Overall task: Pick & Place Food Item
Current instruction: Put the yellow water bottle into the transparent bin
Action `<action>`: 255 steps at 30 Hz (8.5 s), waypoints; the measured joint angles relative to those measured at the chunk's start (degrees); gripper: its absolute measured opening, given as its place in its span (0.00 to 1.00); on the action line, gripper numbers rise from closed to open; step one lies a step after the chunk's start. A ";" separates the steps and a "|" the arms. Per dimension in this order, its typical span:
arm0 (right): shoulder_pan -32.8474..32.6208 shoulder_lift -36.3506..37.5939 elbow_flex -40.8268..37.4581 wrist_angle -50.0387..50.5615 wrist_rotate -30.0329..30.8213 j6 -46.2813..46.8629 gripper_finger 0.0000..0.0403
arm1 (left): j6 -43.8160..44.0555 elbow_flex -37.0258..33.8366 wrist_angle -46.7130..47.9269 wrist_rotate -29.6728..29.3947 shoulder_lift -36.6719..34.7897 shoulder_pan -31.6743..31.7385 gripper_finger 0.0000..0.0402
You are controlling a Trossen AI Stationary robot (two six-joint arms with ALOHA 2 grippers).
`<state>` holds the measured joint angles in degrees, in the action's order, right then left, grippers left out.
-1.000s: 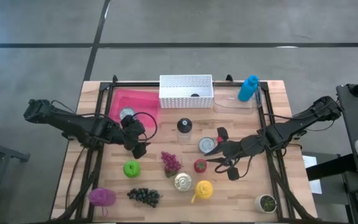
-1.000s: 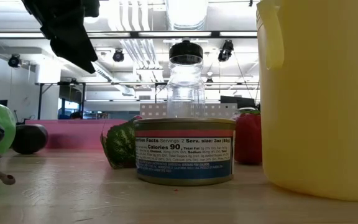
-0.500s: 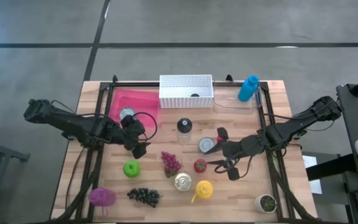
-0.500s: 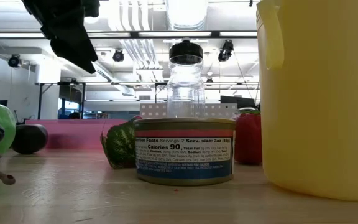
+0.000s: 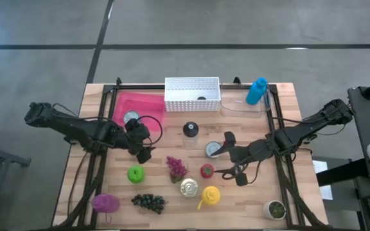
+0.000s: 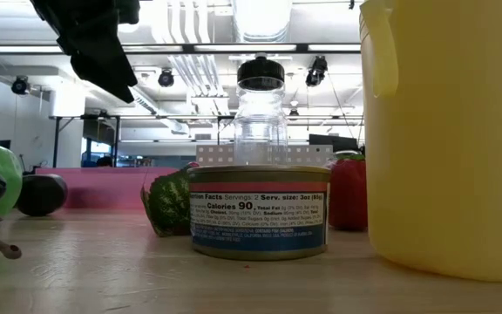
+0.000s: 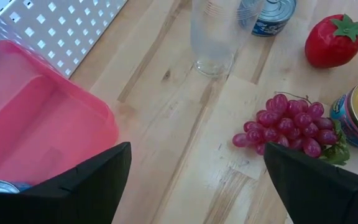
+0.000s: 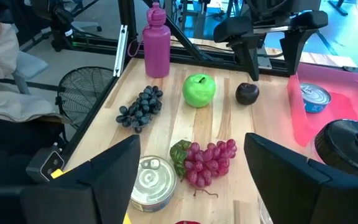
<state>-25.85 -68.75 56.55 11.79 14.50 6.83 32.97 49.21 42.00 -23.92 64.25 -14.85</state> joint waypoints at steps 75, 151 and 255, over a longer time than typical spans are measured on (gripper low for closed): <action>-7.31 -22.21 17.94 13.58 -8.90 5.60 0.57 | 0.61 -0.04 0.00 0.00 -0.02 -0.04 0.92; -8.04 -21.70 16.56 15.81 -8.55 2.45 0.16 | -22.34 -0.07 -9.68 16.87 -0.02 -9.31 0.90; 65.58 -8.96 13.33 27.86 8.98 15.43 0.16 | -20.65 -0.76 -9.09 16.63 0.00 -9.30 0.90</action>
<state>39.72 -77.71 69.89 39.65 23.49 22.26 12.32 48.45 32.91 -7.29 64.25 -24.15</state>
